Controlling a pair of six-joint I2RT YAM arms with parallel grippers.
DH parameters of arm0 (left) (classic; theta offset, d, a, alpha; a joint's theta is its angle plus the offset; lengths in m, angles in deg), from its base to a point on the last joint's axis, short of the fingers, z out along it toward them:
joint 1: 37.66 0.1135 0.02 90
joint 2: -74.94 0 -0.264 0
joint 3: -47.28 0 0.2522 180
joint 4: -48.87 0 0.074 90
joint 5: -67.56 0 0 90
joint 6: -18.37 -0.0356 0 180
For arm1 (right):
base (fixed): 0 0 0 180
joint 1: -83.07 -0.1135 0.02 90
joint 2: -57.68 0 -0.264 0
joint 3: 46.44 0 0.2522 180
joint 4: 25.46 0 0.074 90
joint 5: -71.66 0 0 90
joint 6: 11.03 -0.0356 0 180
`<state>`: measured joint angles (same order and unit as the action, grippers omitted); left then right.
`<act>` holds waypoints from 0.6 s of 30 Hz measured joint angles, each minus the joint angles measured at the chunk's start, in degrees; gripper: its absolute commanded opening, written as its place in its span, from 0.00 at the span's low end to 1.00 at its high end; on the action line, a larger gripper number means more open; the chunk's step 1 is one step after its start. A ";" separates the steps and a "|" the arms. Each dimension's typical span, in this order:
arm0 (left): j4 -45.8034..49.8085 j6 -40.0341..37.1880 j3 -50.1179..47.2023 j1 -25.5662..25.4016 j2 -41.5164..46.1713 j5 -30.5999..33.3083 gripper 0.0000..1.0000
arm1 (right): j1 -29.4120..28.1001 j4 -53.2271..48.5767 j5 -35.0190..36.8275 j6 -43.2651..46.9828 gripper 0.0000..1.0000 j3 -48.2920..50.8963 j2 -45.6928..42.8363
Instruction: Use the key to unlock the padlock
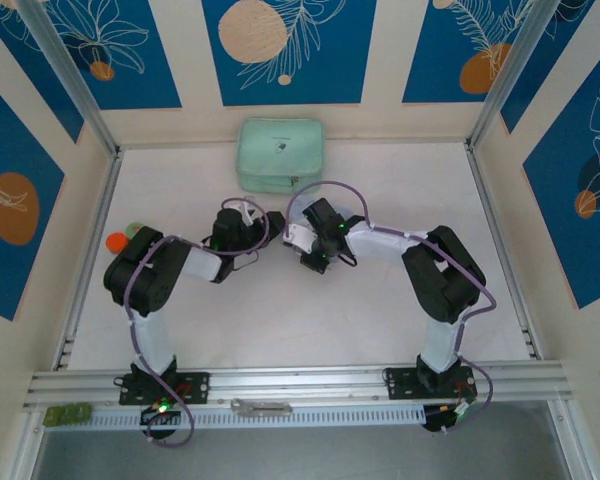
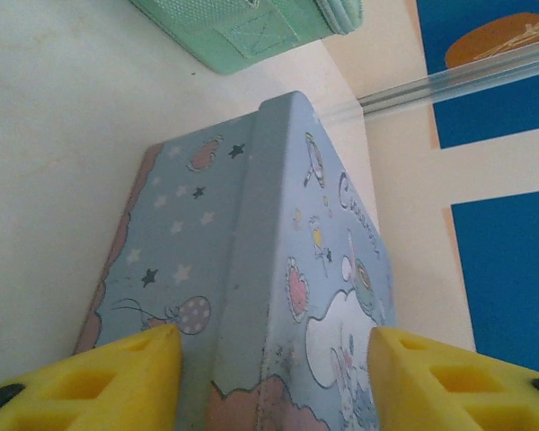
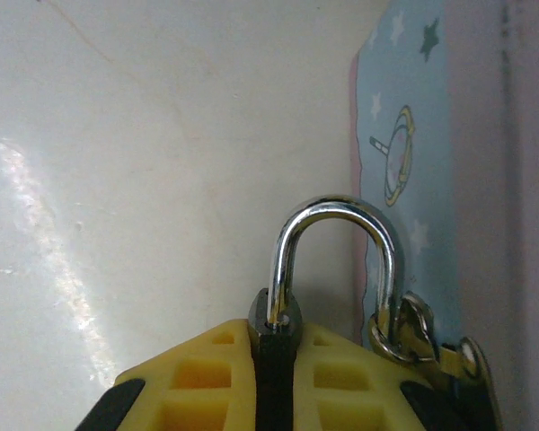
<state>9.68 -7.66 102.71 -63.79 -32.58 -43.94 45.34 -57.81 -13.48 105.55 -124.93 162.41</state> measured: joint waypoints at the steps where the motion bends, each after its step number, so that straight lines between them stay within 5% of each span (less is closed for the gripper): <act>1: 0.02 0.24 -1.07 0.33 1.16 -0.44 0.60 | 0.00 1.03 -0.57 -0.04 0.00 0.72 -0.39; 10: 3.61 -0.28 -8.31 1.81 12.68 -2.47 0.65 | 0.85 6.32 -3.17 -1.53 0.00 2.25 -1.33; 18: 5.92 -1.07 -9.77 2.29 13.60 -3.69 0.67 | 0.90 8.98 -4.11 -1.95 0.00 2.29 -1.33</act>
<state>15.60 -8.73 92.94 -61.50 -18.99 -47.63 46.23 -48.83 -17.59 103.61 -122.64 161.08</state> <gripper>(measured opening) 0.672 0.117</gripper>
